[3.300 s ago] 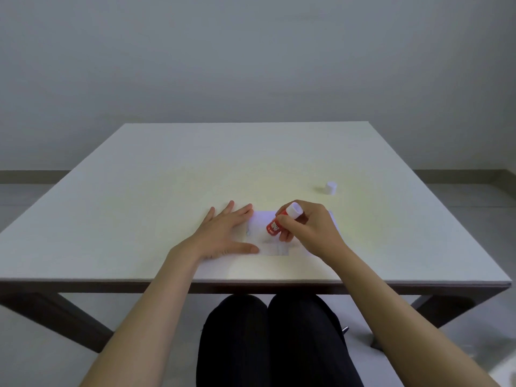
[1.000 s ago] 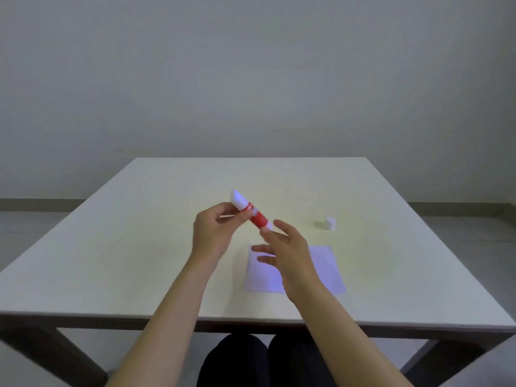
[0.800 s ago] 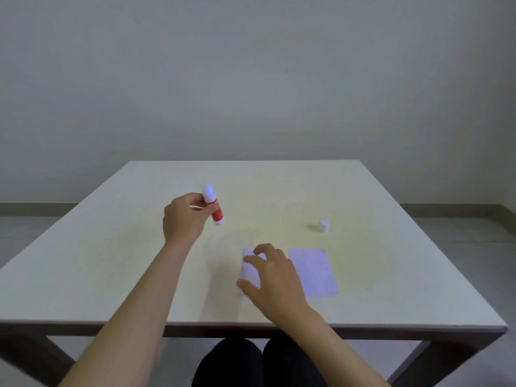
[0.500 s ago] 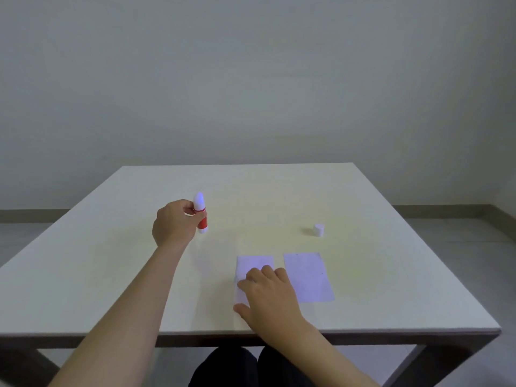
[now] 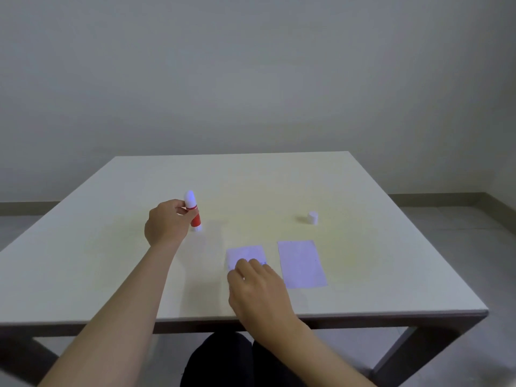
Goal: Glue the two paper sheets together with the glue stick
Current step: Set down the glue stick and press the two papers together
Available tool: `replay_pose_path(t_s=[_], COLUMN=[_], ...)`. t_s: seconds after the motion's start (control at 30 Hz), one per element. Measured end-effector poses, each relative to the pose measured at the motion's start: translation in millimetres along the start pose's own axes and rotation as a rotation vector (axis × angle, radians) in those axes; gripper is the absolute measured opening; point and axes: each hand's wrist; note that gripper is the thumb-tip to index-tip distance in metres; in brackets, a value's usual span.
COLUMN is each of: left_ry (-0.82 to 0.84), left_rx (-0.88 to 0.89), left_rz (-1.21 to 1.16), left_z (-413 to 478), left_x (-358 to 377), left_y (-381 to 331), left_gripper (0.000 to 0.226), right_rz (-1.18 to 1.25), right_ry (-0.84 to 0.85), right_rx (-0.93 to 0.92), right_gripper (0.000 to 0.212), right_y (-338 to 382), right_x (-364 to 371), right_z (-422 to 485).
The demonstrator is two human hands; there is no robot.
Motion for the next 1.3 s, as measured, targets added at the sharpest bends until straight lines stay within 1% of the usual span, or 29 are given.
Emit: replay_pose_path(t_s=[0.03, 0.07, 0.1, 0.13, 0.17, 0.2, 0.23, 0.27, 0.3, 0.33, 0.37, 0.4, 0.43, 0.53, 0.57, 0.6, 0.67, 0.77, 0.87, 0.93, 1.0, 1.17, 1.23, 1.3], left_ry=[0.024, 0.059, 0.085, 0.107, 0.075, -0.017, -0.111, -0.185, -0.217, -0.211, -0.172, -0.111, -0.037, 0.221, 0.283, 0.323, 0.341, 0.35, 0.406, 0.45, 0.491, 0.499, 0.499, 0.516], left_rx=[0.007, -0.001, -0.015, -0.031, -0.043, -0.028, 0.0, 0.036, 0.072, 0.093, 0.086, 0.04, -0.055, -0.501, -0.594, -0.647, -0.694, -0.687, -0.622, -0.559, -0.487, -0.303, -0.241, -0.223], left_rz=[-0.005, -0.006, 0.007, 0.026, 0.025, 0.004, -0.064, -0.175, -0.295, -0.402, -0.485, -0.554, -0.629, -0.869, -0.918, -0.947, -0.962, -0.922, -0.871, -0.835, -0.782, -0.566, -0.472, -0.434], left_z=[1, 1, 1, 0, -2, -6, -14, -23, -35, -49, -67, -85, -102, -141, -148, -151, -151, -147, -143, -142, -143, -148, -149, -150], left_x=[1, 1, 1, 2, 1, -1, -4, -9, -14, -17, -22, -24, -25, -21, -20, -19, -17, -17, -16, -15, -13, -3, -1, 2], left_y=[1, 2, 3, 4, 5, 2, -4, -11, -17, -24, -31, -36, -41, -49, -52, -55, -60, -62, -61, -60, -60, -59, -60, -61], left_gripper=[0.036, 0.02, 0.022, 0.049, 0.07, 0.08, 0.079, 0.071, 0.058, 0.043, 0.032, 0.026, 0.024, 0.018, 0.014, 0.01, 0.004, 0.013, 0.016, 0.019, 0.022, 0.024, 0.026, 0.028], right_rz=[0.038, 0.084, 0.136, 0.197, 0.281, 0.377, 0.475, 0.574, 0.674, 0.77, 0.867, 0.959, 1.04, 1.19, 1.206, 1.21, 1.187, 1.117, 1.066, 1.015, 0.953, 0.665, 0.596, 0.552], right_ry=[-0.059, -0.119, -0.168, -0.205, -0.234, -0.252, -0.26, -0.276, -0.296, -0.319, -0.345, -0.373, -0.397, -0.418, -0.413, -0.406, -0.389, -0.307, -0.153, -0.062, -0.01, 0.084, 0.117, 0.133], right_rx=[0.042, 0.092, 0.152, 0.232, 0.335, 0.458, 0.595, 0.737, 0.87, 0.98, 1.065, 1.128, 1.169, 1.234, 1.252, 1.268, 1.293, 1.325, 1.37, 1.334, 1.279, 1.176, 1.16, 1.144], right_gripper=[0.029, 0.027, 0.022, 0.017, 0.012, 0.01, 0.01, 0.012, 0.013, 0.013, 0.013, 0.013, 0.014, 0.016, 0.016, 0.016, 0.016, 0.013, 0.015, 0.017, 0.017, 0.018, 0.022, 0.021], right_y=[-3, -7, -12, -17, -23, -29, -36, -43, -49, -54, -57, -59, -60, -57, -56, -55, -56, -64, -81, -94, -106, -121, -123, -125], right_x=[-3, -7, -12, -18, -25, -31, -36, -40, -42, -44, -45, -45, -45, -44, -44, -43, -43, -43, -46, -49, -52, -53, -52, -50], right_z=[1, 3, 6, 9, 14, 19, 23, 27, 30, 33, 34, 34, 33, 25, 20, 16, 4, -12, -16, -14, -12, -17, -22, -25])
Point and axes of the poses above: each hand's wrist, its own z-axis towards the middle knuckle, its own x-axis out of the palm, y = z × x, and after that the axes turned 14 degrees about -y, right-handed
